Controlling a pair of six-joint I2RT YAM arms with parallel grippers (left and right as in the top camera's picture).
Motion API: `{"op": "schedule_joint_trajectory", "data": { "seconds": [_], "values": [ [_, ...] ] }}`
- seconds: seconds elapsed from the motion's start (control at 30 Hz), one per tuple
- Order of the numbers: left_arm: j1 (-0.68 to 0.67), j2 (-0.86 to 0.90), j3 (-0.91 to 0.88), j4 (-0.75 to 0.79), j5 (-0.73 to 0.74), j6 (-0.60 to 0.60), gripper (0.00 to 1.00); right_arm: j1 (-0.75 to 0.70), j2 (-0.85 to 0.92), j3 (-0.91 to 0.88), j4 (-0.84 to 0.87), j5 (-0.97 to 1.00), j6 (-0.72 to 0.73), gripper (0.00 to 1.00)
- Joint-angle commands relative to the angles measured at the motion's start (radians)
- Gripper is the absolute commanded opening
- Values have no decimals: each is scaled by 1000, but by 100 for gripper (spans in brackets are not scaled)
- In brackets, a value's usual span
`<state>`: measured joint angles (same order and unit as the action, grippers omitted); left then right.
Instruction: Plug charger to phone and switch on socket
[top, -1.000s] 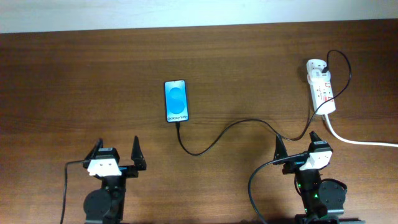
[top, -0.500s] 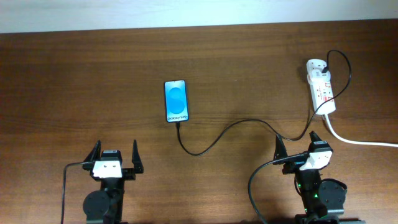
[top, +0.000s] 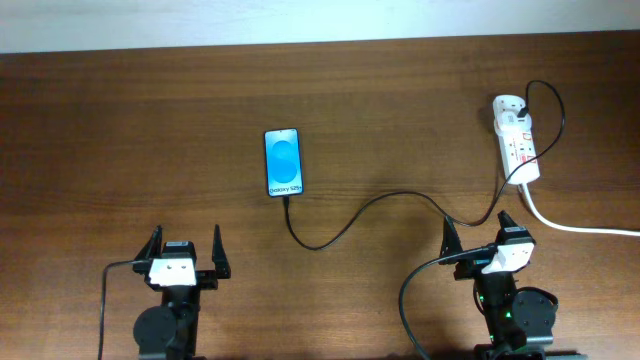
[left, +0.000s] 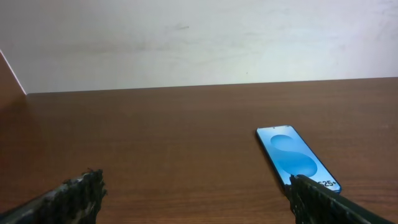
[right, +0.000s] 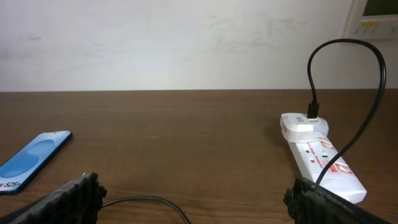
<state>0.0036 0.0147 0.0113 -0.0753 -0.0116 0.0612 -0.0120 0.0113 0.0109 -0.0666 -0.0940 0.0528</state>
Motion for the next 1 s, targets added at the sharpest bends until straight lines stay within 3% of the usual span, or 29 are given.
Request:
{"op": "schedule_joint_trajectory", "data": {
  "seconds": [0.0,0.97],
  "values": [
    [6,-10,-3,-6,-10,16,99,5,-8,-5,-5,2,5,98],
    [6,-10,-3,-6,-10,16,99,5,-8,-5,-5,2,5,98]
  ]
}}
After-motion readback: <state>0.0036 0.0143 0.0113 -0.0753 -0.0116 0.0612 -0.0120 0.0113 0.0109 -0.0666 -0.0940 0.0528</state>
